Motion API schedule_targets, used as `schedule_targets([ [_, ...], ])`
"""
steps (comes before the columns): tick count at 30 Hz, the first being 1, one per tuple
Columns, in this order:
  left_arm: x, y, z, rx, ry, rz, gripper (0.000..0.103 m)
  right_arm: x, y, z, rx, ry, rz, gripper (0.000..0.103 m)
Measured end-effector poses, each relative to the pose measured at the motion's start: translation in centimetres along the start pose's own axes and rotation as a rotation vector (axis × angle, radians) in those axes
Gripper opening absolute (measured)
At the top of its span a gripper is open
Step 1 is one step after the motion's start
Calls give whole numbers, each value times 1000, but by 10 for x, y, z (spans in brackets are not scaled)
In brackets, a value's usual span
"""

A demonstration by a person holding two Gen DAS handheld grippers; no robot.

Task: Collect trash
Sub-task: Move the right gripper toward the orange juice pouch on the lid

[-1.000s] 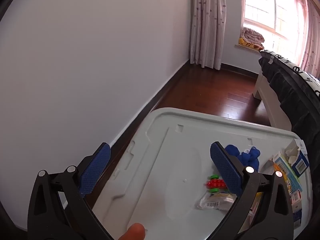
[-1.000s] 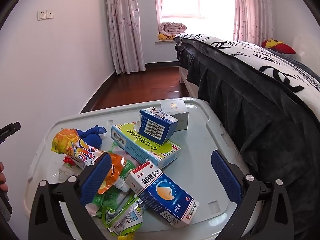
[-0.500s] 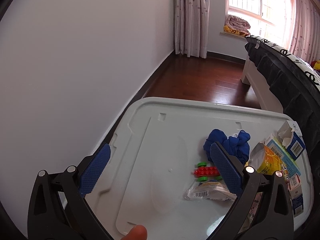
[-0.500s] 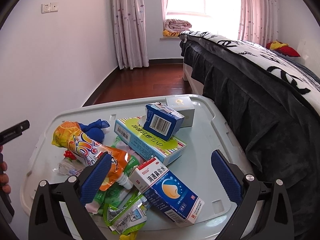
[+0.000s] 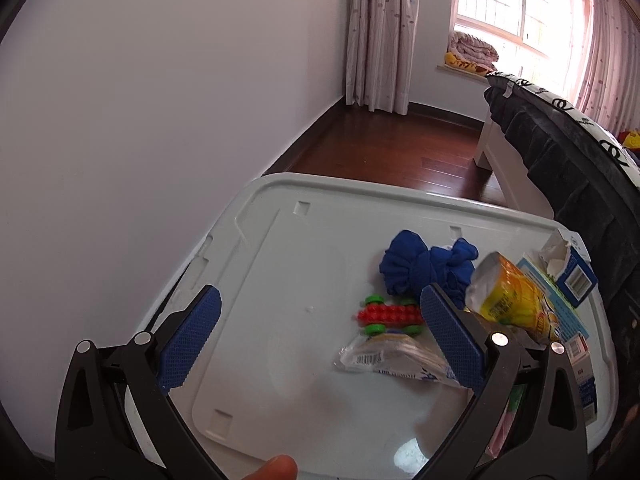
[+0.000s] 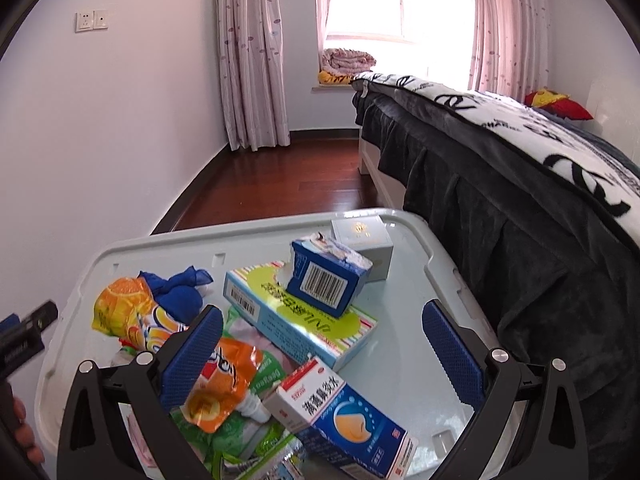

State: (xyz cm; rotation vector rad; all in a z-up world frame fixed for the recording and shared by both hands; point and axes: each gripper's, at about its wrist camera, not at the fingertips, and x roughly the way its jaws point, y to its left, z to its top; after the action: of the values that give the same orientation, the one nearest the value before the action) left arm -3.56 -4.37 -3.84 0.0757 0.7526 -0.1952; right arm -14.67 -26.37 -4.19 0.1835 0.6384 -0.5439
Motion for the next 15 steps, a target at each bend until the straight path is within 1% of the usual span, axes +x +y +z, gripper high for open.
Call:
schedule_targets([
  [2,-7,-3,-3,10,-5,10,98,0,1,1,2,-3,7,98],
  [6,-15,-4,-6,-9,-7,12,97,-1,6,1,-9,5,18,99],
  [10,-8,-10,-15,31,-6,3,98,-1,12,-2,-32,11,35,99],
  [13,-2,-9,-17,44,13,3,98,-5,18,-3,-77,-1,57,99],
  [15,-1,-6,-16,43,10,6,97,-8,24,-2,-122,-6,94,99],
])
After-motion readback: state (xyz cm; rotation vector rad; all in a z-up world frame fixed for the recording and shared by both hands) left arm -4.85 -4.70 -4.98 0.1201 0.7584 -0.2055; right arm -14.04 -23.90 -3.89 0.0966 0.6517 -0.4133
